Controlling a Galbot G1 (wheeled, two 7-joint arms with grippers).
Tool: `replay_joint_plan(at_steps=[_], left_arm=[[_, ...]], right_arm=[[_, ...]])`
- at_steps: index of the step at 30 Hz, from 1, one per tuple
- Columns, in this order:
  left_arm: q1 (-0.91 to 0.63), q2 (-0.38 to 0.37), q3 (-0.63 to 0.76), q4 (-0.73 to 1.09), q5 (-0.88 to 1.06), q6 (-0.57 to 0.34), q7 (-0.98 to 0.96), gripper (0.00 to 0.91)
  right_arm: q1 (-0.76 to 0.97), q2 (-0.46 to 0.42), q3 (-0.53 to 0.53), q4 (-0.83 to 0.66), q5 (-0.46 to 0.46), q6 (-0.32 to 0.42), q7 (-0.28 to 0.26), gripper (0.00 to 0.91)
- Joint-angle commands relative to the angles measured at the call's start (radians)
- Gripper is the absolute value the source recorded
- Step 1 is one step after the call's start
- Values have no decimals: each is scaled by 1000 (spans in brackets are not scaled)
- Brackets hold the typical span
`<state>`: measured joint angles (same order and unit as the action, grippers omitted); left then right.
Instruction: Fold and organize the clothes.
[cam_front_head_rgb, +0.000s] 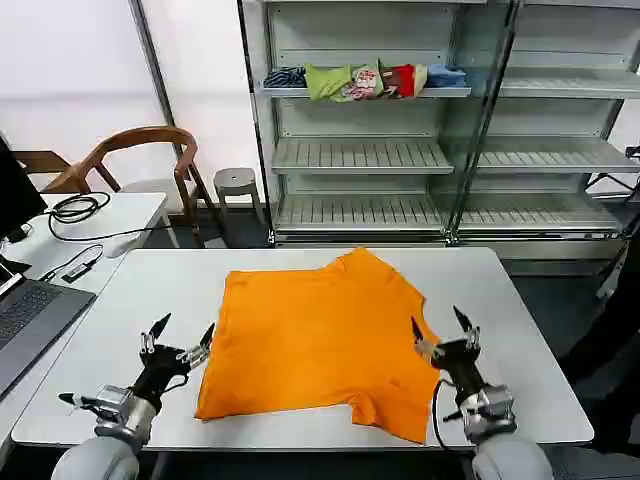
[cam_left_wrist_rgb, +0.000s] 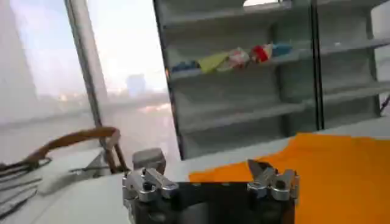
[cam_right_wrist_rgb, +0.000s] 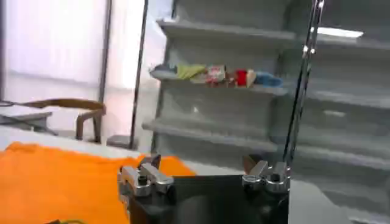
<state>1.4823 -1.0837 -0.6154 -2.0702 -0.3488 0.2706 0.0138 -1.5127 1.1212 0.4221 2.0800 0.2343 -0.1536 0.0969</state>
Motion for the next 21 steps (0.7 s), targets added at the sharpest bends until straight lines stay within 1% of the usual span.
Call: replay_joint_plan(at_steps=[1,4,8,12,16,21], left_arm=[[129,3,-8,-141,-65,232,-37,907],[133,6,-2,-143,-66,275,-46,907],[143,6,13,-160,-74,303,-65,907],[168,-2,30,-162,-60,305,-81,907],[176,6,22,-127,-54,306,-102,907],[194,18,5,-109,-89,305,-111,907]], right_arm=[[-164,-27,-10,71,10,-28,13,907],[-184,-32,-4,70,11,-33,18,907],[-216,-50,4,66,15,-42,-1,907],[-257,-51,8,73,13,-49,-29,907],[-289,-53,9,79,4,-51,-34,907],[-307,-53,9,86,4,-56,-26,907]])
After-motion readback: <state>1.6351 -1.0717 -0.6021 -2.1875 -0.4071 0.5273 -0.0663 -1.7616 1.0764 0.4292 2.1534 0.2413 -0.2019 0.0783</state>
